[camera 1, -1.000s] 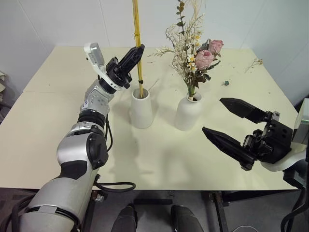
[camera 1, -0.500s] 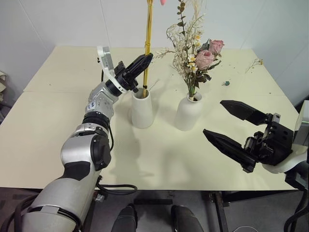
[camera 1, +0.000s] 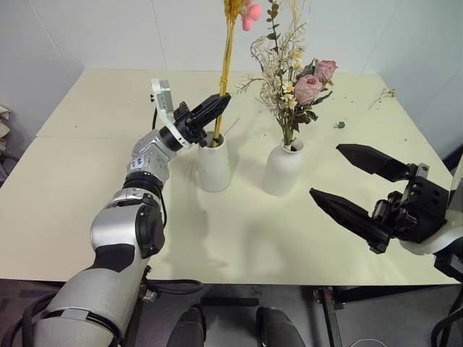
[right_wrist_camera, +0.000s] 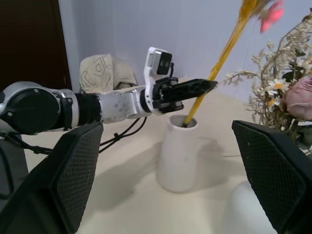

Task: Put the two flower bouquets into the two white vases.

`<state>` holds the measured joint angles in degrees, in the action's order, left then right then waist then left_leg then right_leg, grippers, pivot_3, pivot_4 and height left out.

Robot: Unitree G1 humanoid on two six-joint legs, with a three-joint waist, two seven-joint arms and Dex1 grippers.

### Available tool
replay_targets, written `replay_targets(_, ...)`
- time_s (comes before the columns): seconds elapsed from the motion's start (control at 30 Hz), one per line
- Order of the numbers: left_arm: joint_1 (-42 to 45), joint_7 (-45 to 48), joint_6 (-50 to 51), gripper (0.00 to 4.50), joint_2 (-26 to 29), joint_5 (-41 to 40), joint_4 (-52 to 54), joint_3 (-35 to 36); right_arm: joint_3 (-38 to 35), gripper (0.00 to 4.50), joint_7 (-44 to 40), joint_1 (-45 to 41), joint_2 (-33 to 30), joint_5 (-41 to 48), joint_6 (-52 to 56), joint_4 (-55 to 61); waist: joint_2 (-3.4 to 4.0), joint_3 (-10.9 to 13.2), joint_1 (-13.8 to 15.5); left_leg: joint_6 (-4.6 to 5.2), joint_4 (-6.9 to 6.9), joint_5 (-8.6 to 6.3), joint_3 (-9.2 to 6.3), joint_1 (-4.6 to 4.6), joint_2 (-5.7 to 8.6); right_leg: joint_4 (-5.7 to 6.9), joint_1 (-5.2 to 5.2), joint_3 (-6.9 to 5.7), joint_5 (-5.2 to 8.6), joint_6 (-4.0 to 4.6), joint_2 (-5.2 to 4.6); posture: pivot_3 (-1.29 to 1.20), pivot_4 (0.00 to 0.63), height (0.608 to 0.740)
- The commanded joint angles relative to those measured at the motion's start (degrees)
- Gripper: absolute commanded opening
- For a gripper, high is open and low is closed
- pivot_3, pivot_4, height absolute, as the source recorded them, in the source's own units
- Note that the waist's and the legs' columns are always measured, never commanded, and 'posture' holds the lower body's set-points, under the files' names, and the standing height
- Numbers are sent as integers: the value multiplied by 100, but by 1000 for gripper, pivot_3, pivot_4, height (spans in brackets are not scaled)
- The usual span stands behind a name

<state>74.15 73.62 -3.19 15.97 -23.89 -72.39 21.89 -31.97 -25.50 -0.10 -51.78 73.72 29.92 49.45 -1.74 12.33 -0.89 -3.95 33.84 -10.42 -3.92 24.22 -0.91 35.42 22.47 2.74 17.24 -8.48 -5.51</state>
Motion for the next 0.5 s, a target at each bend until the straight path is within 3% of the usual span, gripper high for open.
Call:
replay_targets(0.03,96,41,-41,1840,77,29,205,-2,-188,4500,-129,-40,-73,49,-111,14,0,0,9,0,0,0,0,0,0,0,0,0,0,0,0,0,150,740)
replay_targets(0.3,110,309,57,4337,158,-33,361,-31,-218,4500,-296,-49,-110,-21,-97,-103,0,0,81,0,1,0,0,0,0,0,0,0,0,0,0,0,150,740)
replay_targets(0.5,29,576,111,4445,430,1,765,-143,-377,4500,-540,82,-177,-86,-44,-203,0,0,65,0,0,0,0,0,0,1,1,0,0,0,1,0,150,740)
